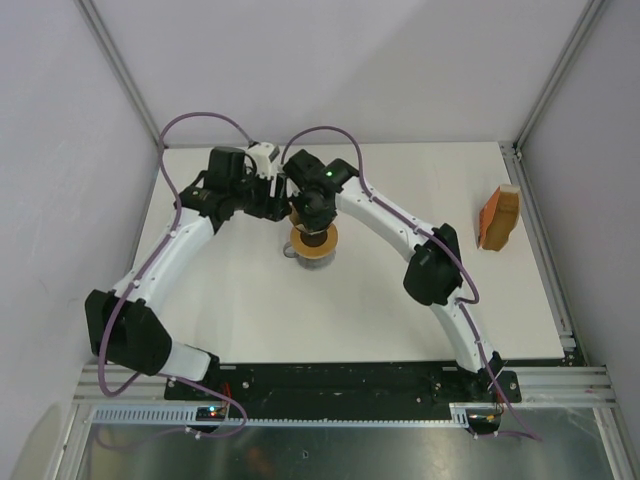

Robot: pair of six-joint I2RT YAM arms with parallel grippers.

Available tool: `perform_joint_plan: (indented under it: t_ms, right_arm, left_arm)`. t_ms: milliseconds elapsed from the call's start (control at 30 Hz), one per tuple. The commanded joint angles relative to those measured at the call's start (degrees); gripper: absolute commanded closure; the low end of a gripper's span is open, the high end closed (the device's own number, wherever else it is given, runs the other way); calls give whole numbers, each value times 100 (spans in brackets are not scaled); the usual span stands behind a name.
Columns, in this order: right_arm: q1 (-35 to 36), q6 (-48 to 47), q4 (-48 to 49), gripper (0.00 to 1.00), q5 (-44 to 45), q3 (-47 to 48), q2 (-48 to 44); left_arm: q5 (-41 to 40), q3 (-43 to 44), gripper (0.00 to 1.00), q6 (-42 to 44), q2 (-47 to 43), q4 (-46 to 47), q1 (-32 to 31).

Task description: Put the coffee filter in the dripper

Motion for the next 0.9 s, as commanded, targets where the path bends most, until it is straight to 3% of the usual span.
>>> perform_joint_plan:
  t_ms: [0, 333, 867]
  right_arm:
    - [98, -3, -4, 100, 166, -12, 1]
    - [187, -62, -35, 100, 256, 19, 176]
    - [191, -111, 110, 100, -17, 84, 150]
  left_arm:
    - [83, 112, 26, 119, -470, 102, 145]
    - [397, -80, 24, 82, -540, 103, 404]
    - [839, -539, 31, -240, -208, 297, 403]
